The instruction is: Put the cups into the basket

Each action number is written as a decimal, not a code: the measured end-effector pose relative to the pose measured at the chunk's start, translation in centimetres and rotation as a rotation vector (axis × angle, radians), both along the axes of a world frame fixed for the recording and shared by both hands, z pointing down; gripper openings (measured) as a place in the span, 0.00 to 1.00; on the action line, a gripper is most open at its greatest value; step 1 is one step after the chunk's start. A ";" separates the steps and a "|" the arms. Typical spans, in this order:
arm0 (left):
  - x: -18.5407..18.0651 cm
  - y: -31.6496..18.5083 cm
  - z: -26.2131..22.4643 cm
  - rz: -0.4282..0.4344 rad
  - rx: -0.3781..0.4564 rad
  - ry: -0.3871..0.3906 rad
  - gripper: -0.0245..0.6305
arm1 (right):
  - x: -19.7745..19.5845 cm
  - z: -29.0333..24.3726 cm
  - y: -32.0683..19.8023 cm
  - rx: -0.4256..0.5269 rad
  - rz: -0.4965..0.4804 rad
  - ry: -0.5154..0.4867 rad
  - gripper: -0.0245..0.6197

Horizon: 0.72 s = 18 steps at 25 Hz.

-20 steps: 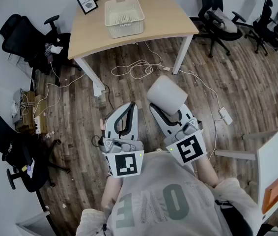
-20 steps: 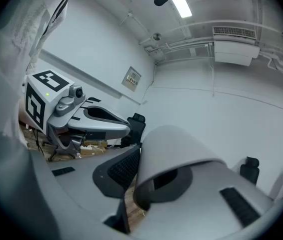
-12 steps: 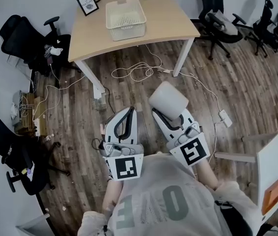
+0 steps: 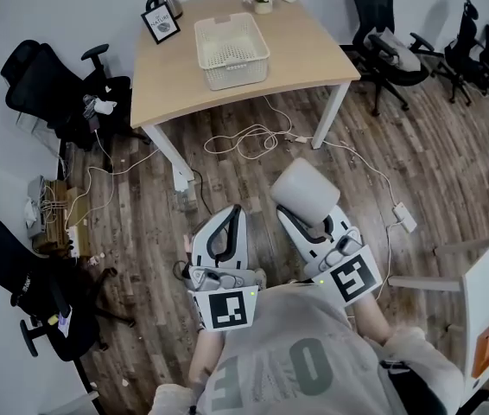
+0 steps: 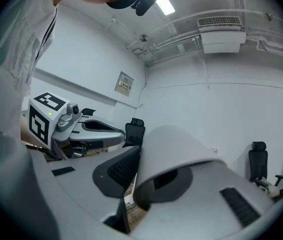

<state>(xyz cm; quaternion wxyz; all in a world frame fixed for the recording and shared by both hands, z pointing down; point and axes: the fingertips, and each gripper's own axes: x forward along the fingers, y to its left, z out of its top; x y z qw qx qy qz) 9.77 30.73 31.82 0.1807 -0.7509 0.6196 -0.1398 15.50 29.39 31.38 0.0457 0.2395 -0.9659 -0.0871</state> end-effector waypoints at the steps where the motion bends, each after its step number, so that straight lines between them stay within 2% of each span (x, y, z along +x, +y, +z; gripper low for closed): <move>1: -0.6 -0.1 -0.3 0.012 0.006 0.002 0.05 | -0.4 0.1 -0.2 -0.002 0.010 -0.001 0.11; 5: -2.8 -0.2 -0.3 0.074 0.011 0.021 0.05 | -2.0 1.1 -1.0 -0.046 0.064 -0.024 0.11; 11: -5.4 -2.7 1.3 0.113 -0.026 0.048 0.05 | -3.1 2.0 -3.1 -0.075 0.118 -0.014 0.11; 18: -6.5 -9.7 1.7 0.092 -0.024 0.055 0.05 | -4.4 0.8 -11.5 -0.022 0.135 -0.036 0.11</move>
